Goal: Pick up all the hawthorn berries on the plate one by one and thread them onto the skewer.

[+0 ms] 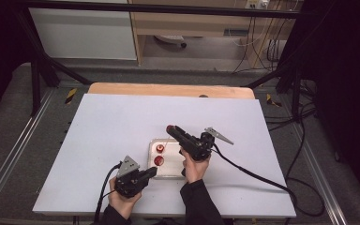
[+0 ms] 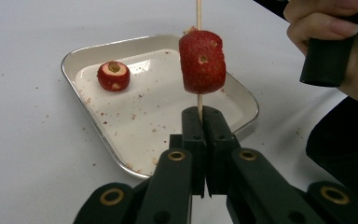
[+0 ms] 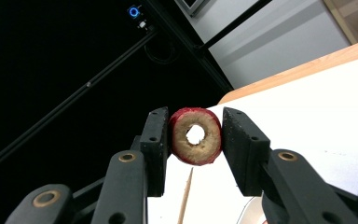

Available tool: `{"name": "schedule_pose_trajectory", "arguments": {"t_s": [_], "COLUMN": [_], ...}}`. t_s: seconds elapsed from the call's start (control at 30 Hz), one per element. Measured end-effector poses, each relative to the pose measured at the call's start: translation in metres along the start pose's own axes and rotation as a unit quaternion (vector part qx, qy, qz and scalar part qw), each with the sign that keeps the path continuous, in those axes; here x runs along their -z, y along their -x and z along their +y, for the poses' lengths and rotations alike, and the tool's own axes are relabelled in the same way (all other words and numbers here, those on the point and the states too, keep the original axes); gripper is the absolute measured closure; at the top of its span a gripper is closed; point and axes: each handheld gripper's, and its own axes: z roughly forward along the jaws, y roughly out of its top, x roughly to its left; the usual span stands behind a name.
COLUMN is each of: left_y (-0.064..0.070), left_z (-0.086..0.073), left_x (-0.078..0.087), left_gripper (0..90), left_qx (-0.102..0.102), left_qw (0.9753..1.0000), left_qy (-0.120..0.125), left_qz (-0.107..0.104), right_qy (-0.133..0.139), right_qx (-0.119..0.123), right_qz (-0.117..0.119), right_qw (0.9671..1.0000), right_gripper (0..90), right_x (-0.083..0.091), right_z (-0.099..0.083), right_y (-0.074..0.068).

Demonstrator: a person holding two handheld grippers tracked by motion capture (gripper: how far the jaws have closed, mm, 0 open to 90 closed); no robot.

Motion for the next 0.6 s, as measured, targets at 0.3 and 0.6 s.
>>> {"name": "schedule_pose_trajectory", "arguments": {"t_s": [0.3,0.6], "left_y": [-0.0007,0.005], "left_z": [0.0011,0.004], "left_x": [-0.0005,-0.0054], "left_gripper": [88.7,88.6], "left_qx": [0.004,0.022], "left_qw": [1.0,0.9996], "left_qy": [0.004,0.011], "left_qz": [0.004,0.009], "right_qy": [-0.002,-0.001], "right_qx": [0.002,-0.003], "right_qz": [-0.001,0.003], "right_qw": [1.0,1.0], "right_gripper": [62.9,62.9], "right_x": [-0.0005,-0.0008], "right_z": [-0.0017,-0.0069], "right_y": [0.0005,0.0002]}}
